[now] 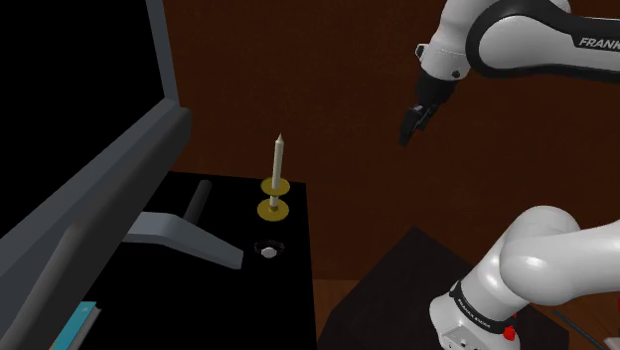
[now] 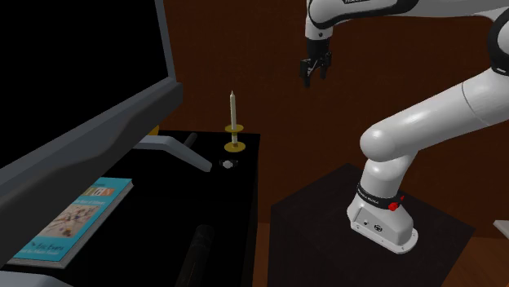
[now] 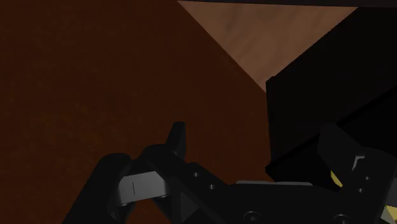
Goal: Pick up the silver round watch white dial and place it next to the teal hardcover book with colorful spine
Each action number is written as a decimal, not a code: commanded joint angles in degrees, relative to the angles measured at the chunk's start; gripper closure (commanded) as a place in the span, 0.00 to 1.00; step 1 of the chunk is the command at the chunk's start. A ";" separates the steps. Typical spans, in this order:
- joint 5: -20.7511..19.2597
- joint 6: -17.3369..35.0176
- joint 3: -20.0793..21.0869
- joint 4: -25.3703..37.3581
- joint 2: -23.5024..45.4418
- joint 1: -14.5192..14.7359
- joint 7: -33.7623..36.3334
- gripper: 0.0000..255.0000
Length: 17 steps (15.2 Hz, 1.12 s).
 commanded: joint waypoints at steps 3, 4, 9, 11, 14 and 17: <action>1.08 3.61 1.90 -3.14 -0.82 1.05 2.22 0.00; 1.61 5.46 2.90 -4.60 -1.09 1.58 3.35 0.00; 3.99 15.22 8.35 -10.80 -0.81 4.24 9.26 0.00; 4.72 19.37 10.79 -12.72 0.13 5.17 11.80 0.00; 5.43 25.81 14.77 -14.91 2.46 6.21 15.87 0.00; 5.42 32.44 19.27 -16.22 5.87 6.50 20.38 0.00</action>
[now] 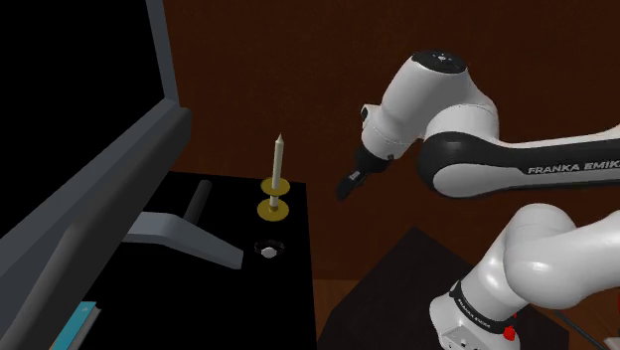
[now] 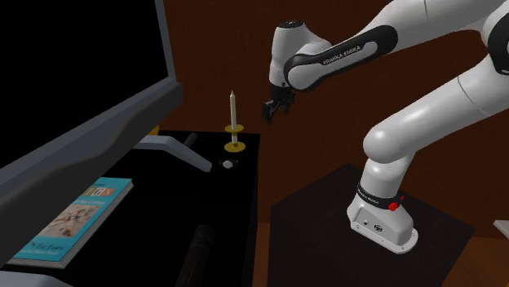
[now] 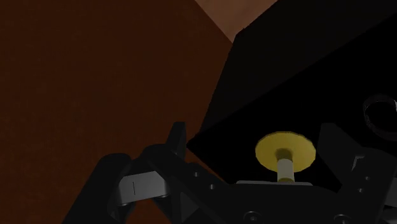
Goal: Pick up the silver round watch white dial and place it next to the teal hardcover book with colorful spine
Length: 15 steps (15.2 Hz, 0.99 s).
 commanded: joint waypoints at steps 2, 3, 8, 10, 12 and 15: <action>-0.59 6.80 4.85 -1.10 3.64 -0.20 4.98 0.00; -1.14 8.98 6.67 -1.12 5.18 -0.65 6.82 0.00; -7.46 19.07 17.92 0.47 13.86 -6.35 18.17 0.00; -12.33 22.36 23.96 1.95 17.61 -10.89 24.24 0.00; -19.06 24.87 31.53 4.01 21.48 -17.38 31.59 0.00; -34.48 25.86 47.73 8.57 28.47 -32.51 46.23 0.00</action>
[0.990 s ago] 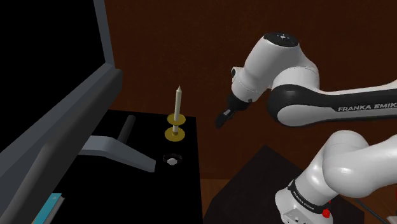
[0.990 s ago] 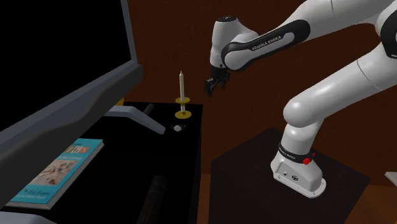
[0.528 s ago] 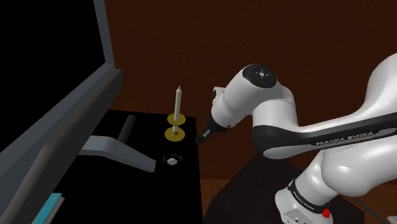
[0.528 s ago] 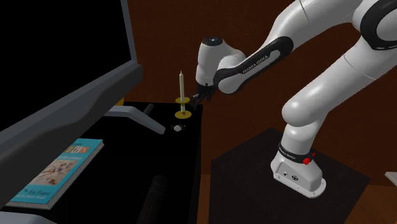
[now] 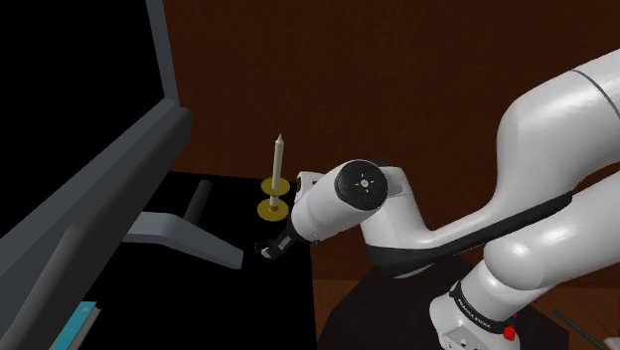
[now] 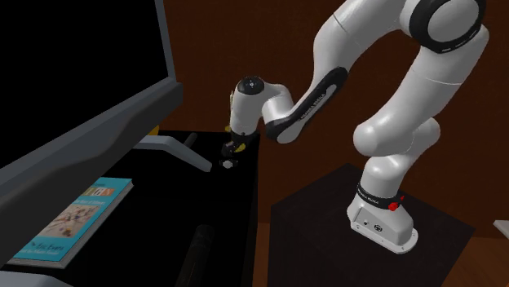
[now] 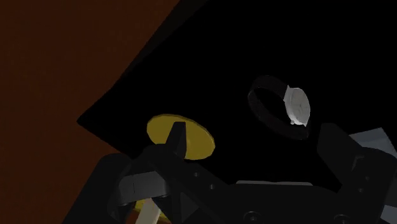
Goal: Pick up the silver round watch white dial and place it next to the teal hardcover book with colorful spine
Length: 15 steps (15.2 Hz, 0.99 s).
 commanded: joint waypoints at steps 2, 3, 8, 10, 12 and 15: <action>-18.31 -1.05 34.74 5.78 7.48 -33.62 16.47 0.00; -16.39 0.09 35.86 5.81 5.81 -34.65 15.44 0.00; -7.87 7.35 45.30 5.83 -2.10 -45.62 9.93 0.00; -5.59 9.94 49.33 6.24 -4.78 -50.32 8.49 0.00; -5.64 9.93 49.35 6.24 -4.76 -50.35 8.53 0.00; -5.64 9.93 49.35 6.24 -4.76 -50.35 8.53 0.00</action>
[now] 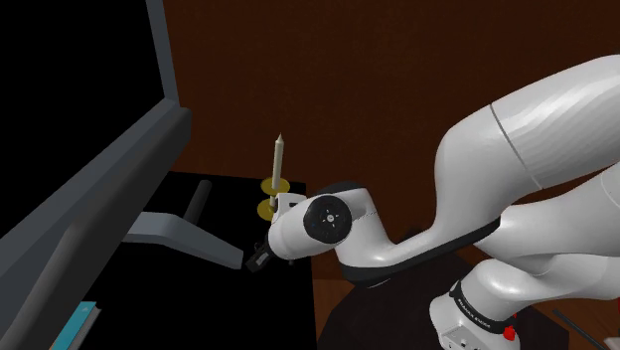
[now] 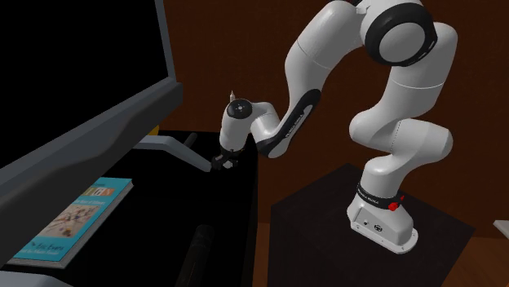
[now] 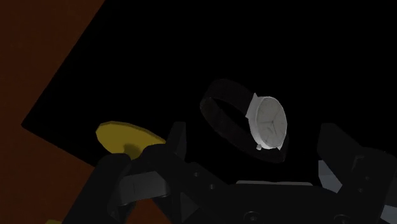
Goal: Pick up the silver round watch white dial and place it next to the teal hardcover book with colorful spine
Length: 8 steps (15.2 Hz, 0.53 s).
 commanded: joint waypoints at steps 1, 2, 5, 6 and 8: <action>0.05 0.06 0.09 0.01 -0.06 -0.11 -0.03 0.00; 0.05 0.06 0.09 0.01 -0.06 -0.11 -0.03 0.00; 0.05 0.07 0.10 0.01 -0.06 -0.11 -0.03 1.00; 0.02 0.08 0.05 -0.01 -0.04 -0.10 -0.03 1.00; -0.03 0.29 0.03 -0.13 -0.12 -0.19 -0.03 1.00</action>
